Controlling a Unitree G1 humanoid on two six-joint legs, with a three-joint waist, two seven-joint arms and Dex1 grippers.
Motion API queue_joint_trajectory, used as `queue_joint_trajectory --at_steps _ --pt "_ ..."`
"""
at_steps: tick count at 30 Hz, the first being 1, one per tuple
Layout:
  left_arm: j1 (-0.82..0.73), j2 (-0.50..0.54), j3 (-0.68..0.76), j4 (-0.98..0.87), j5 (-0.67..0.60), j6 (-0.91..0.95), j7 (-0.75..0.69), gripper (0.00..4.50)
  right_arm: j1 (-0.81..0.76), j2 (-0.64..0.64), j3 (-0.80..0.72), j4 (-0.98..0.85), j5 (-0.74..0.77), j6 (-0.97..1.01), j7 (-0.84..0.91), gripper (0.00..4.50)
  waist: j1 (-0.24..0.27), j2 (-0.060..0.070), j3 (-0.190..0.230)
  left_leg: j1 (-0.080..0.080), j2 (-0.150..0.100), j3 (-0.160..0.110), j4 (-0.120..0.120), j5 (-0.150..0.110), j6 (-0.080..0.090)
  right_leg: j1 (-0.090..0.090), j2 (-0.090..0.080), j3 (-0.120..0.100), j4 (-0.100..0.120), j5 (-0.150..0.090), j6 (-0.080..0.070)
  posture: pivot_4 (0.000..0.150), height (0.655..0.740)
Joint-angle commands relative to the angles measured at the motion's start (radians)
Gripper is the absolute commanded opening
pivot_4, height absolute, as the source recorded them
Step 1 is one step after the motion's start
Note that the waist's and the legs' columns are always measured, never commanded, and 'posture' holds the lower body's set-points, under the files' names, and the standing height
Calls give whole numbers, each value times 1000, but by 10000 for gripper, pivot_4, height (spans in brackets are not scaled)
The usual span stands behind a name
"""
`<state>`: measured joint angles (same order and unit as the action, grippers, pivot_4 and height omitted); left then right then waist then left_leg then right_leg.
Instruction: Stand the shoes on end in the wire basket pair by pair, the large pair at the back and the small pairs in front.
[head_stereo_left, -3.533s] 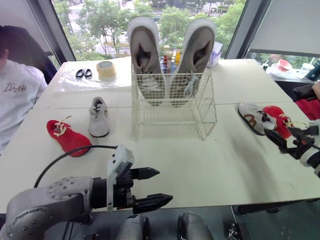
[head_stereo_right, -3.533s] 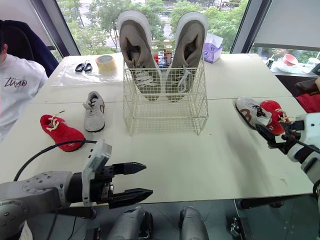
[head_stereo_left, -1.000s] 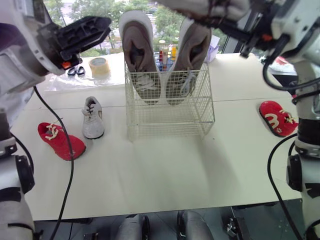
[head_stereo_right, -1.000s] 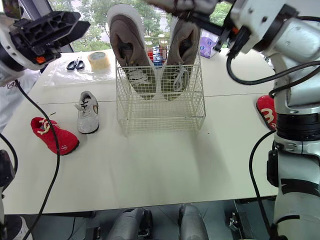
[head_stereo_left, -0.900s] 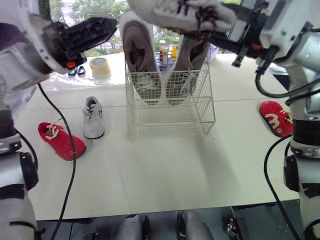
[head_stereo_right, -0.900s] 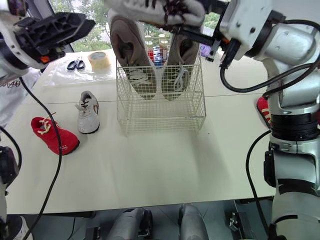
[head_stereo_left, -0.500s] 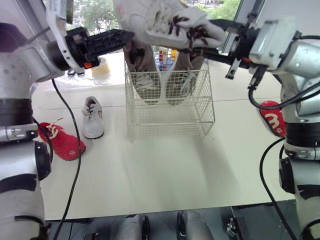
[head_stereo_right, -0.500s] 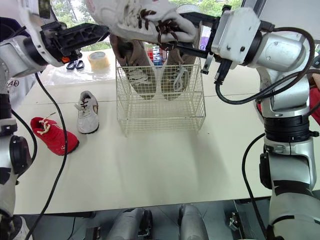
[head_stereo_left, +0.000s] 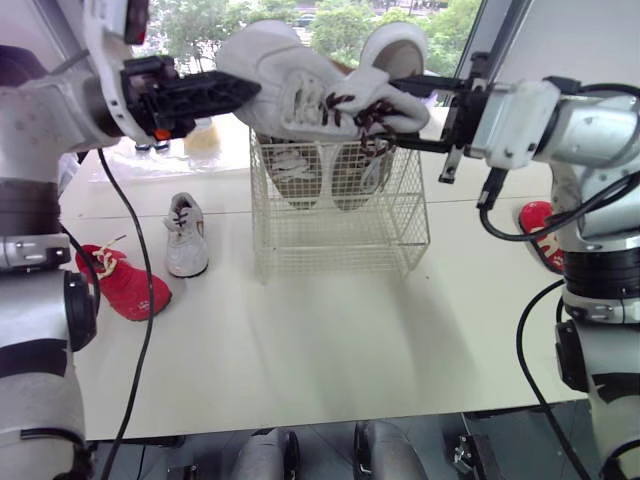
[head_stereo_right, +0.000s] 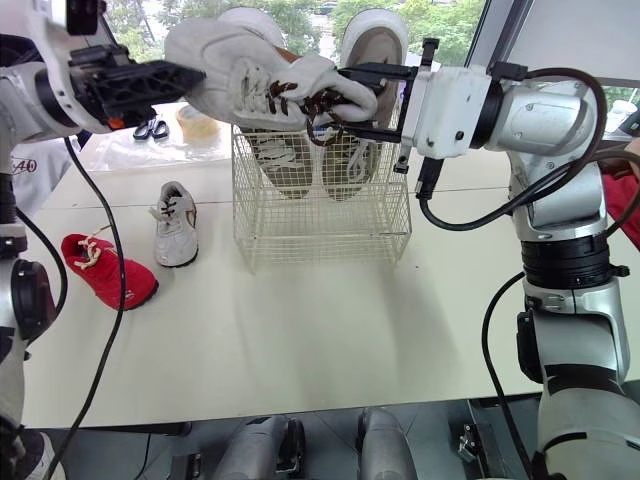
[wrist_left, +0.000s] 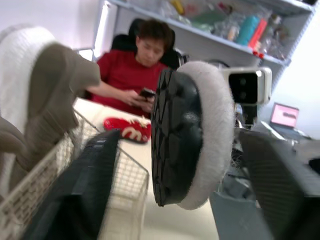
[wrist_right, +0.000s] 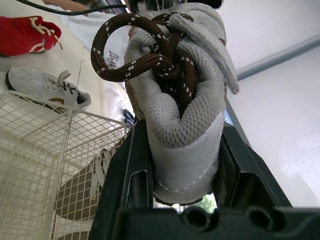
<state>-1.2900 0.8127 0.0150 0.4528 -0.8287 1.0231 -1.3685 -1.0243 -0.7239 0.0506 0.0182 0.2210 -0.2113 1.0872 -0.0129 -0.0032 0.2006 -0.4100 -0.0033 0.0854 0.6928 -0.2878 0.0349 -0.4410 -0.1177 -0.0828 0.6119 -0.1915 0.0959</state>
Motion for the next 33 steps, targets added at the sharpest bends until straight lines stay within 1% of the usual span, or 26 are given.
queue_joint_trajectory --at_steps 1,3,4,6,7,9,10,13,14,15,16,17,18,19,20,22,24,26,30,33 --pt "-28 -9 20 3 18 8 -14 16090 -19 1 -19 -41 9 -12 -6 13771 -1 0 0 0 0 0 0 0 0 0 0 0 0 0 0 1500 7400" --pt "-31 -23 42 6 11 27 2 6115 -7 -2 -17 -54 8 -4 -5 13771 -1 0 0 0 0 0 0 0 0 0 0 0 0 0 0 1500 7400" --pt "-25 -27 50 -3 8 36 7 2533 1 -5 -17 -63 7 2 -5 13771 -1 0 0 0 0 0 0 0 0 0 0 0 0 0 0 1500 7400" --pt "-15 -38 91 -7 -15 68 42 2489 21 -15 -18 -80 8 29 -5 13771 -1 0 0 0 0 0 0 0 0 0 0 0 0 0 0 1500 7400" --pt "-11 -45 124 -3 -34 89 70 2489 38 -18 -25 -96 30 64 -3 16959 0 0 0 0 0 0 0 0 0 0 0 0 0 0 0 1500 7400" --pt "3 -67 202 -1 -74 132 142 2489 86 -22 -64 -162 157 249 -21 23192 2 0 0 0 0 0 0 0 0 0 0 0 1 0 0 1500 7400" --pt "18 -80 243 -11 -96 152 179 2489 103 -16 -90 -189 206 327 -51 28646 2 0 0 0 0 -1 1 0 0 0 0 0 1 0 0 1500 7400" --pt "76 -134 382 -66 -176 185 325 2489 134 32 -201 -259 409 575 -227 43543 0 -1 0 -1 1 -2 2 0 0 0 -1 0 2 0 0 1500 7400" --pt "95 -162 440 -81 -221 196 388 2489 145 69 -249 -277 507 649 -311 44381 -1 -1 0 -1 1 -2 2 0 0 0 -1 0 2 0 0 1500 7400" --pt "108 -183 481 -94 -254 206 434 2489 150 94 -282 -290 571 698 -367 44381 -1 -1 0 -1 1 -2 3 0 0 0 -1 0 2 0 0 1500 7400" --pt "133 -224 530 -122 -302 202 497 2489 165 163 -319 -306 673 734 -482 44381 -1 -1 0 0 1 -2 3 0 0 0 -2 0 2 0 0 1500 7400" --pt "166 -277 564 -173 -340 182 552 2489 185 260 -346 -326 803 754 -627 44381 -1 -1 0 0 1 -2 3 0 0 0 -2 0 2 1 0 1500 7400" --pt "188 -325 588 -214 -369 161 607 2489 205 341 -353 -346 907 768 -737 44381 -1 -3 -2 0 1 -3 2 0 0 1 -2 0 2 1 -1 1500 7400" --pt "202 -370 614 -247 -407 142 665 2489 222 418 -354 -368 982 775 -826 44381 0 -3 -2 4 2 -4 1 0 -2 5 -4 0 1 1 -1 1500 7400" --pt "211 -406 632 -274 -451 132 713 2489 226 482 -354 -380 1037 773 -893 44381 1 -3 -2 4 2 -5 1 1 -3 5 -4 -1 1 1 -1 1500 7400" --pt "229 -461 640 -324 -502 105 790 2489 222 575 -350 -391 1119 760 -982 44381 3 -3 -2 1 1 -6 0 2 -5 2 -5 -2 2 2 -3 1500 7400" --pt "249 -503 635 -357 -553 86 854 2489 209 639 -329 -394 1148 741 -1024 44381 3 -3 -2 -2 0 -6 0 3 -5 -1 -3 -2 2 3 -4 1500 7400" --pt "279 -527 620 -392 -589 70 901 2489 191 669 -296 -401 1129 733 -1037 44381 -1 -3 -2 -2 0 -4 0 2 -5 -1 -2 -2 2 3 -4 1500 7400" --pt "336 -546 580 -444 -637 43 955 2489 166 677 -252 -417 1097 725 -1042 44381 -2 -3 -2 -1 0 -4 0 2 -4 -1 -1 -2 2 3 -4 1500 7400" --pt "370 -547 533 -471 -641 30 963 2489 163 682 -221 -414 1069 716 -1034 44381 -1 -3 -2 -1 0 -4 0 2 -3 -1 0 -2 2 3 -4 1500 7400"
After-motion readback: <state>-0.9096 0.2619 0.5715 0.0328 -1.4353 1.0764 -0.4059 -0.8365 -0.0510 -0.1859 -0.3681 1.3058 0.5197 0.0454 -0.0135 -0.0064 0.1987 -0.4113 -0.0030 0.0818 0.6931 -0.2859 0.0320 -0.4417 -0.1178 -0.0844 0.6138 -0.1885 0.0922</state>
